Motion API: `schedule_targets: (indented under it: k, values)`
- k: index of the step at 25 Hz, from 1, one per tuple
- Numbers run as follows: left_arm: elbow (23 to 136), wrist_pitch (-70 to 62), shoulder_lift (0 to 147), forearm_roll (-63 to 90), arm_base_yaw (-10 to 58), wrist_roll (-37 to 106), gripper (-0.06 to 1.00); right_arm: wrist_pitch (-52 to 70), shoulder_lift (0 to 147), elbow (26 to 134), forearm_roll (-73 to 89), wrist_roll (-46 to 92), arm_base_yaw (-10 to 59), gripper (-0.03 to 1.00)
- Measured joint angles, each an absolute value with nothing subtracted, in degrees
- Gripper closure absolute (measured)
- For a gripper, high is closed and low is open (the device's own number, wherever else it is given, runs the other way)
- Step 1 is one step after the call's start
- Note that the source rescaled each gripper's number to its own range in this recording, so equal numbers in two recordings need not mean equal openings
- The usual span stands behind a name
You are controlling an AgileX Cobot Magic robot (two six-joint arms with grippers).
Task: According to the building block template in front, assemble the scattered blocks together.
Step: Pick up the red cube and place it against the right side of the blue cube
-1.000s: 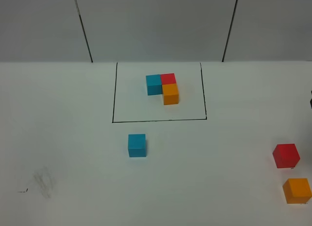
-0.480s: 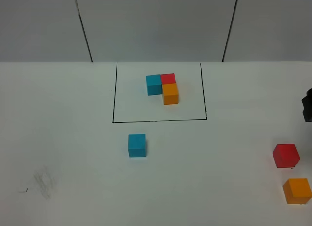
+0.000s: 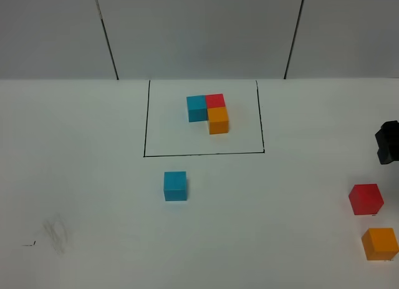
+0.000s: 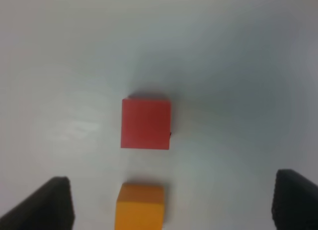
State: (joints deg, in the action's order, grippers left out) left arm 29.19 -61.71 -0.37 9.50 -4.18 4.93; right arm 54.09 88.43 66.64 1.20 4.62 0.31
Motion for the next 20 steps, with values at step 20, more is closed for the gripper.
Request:
schedule_targets:
  k: [20]
  values:
    - [29.2, -61.7, -0.4, 9.5, -4.2, 4.9, -0.05, 51.1, 94.8, 66.6, 5.8, 6.3, 0.4, 0.31]
